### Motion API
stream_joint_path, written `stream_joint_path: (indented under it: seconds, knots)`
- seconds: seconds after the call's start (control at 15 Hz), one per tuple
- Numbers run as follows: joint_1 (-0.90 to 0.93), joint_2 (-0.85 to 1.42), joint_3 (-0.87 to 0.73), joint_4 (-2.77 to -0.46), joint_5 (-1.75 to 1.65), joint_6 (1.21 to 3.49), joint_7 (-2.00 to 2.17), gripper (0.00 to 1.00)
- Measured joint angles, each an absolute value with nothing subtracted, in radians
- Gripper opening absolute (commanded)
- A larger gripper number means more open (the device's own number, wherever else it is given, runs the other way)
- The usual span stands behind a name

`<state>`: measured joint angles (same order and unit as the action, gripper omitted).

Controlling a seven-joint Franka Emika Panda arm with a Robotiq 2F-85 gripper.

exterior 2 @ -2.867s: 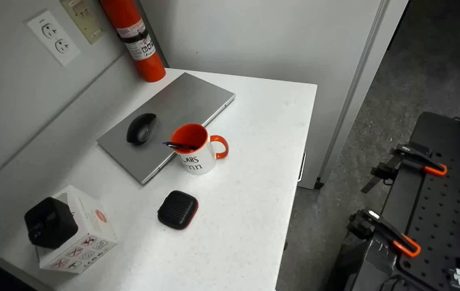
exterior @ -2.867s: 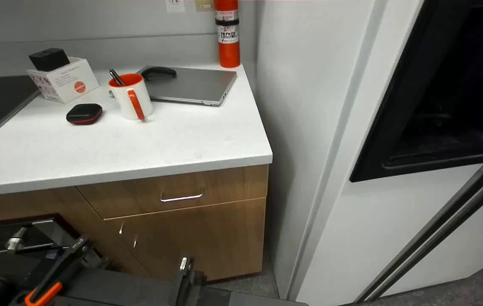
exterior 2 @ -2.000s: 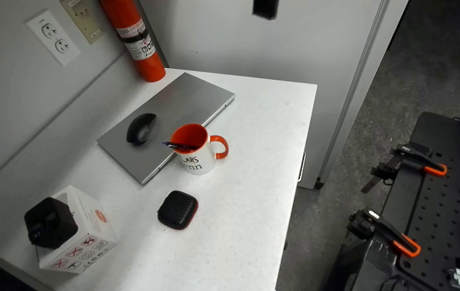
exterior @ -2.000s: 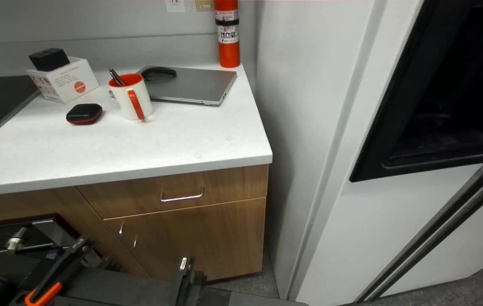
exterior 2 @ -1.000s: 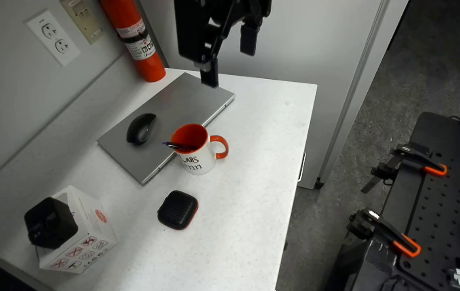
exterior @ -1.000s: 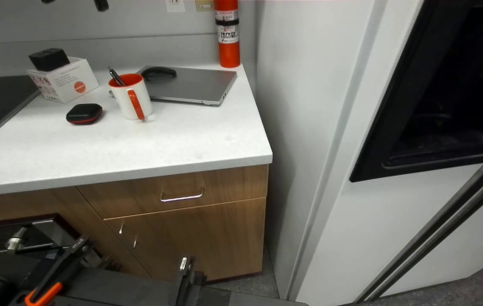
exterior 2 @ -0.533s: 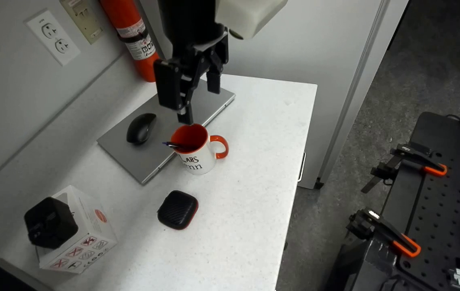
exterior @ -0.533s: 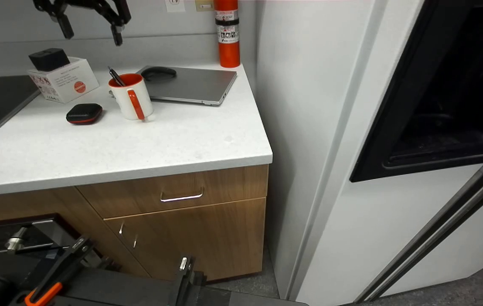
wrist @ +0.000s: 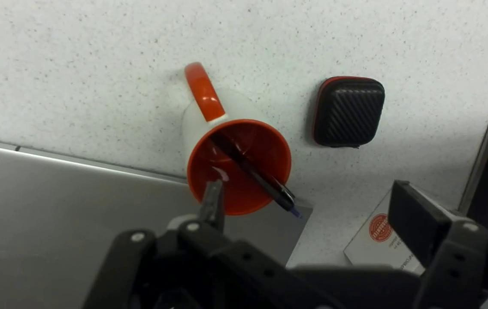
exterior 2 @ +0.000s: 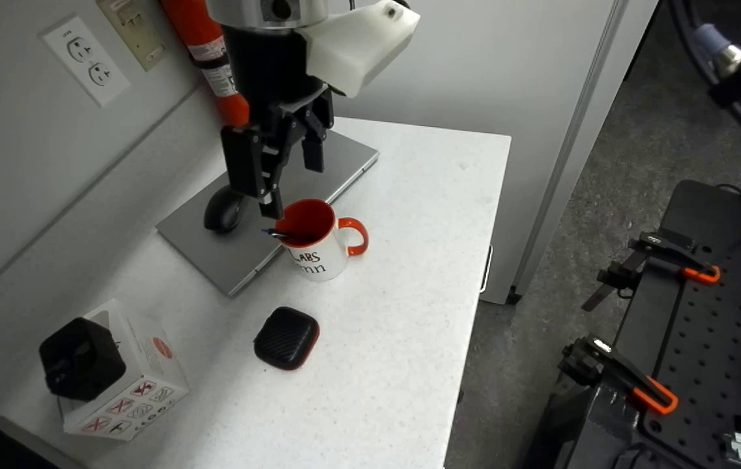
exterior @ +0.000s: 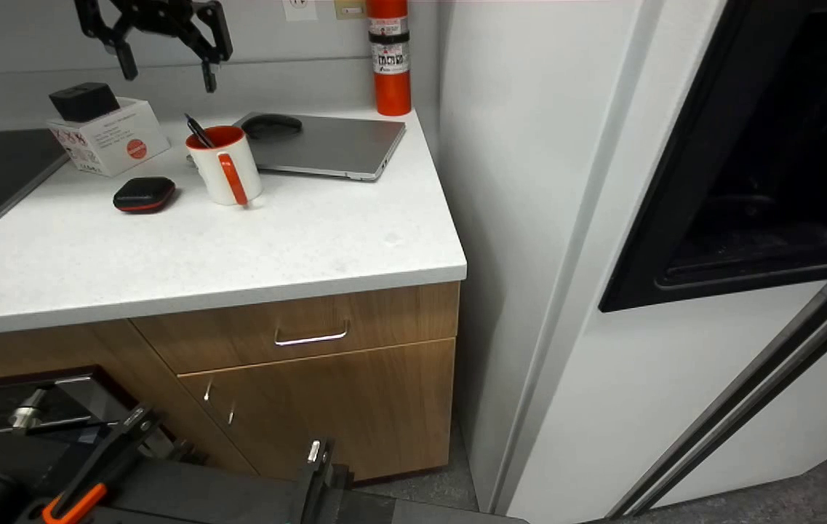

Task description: Take the pen from the white cup and put it on the table

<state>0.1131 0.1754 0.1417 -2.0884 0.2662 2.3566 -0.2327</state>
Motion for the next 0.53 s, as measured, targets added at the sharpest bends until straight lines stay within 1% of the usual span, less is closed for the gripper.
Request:
stream_joint_path:
  seconds: [0.33,0.53]
  knots:
    - [0.113,0.187,0.147,-2.089,0.266,2.364,-0.245,1.00]
    - [0.113,0.225,0.159,-2.086,0.266,2.421,-0.281,1.00]
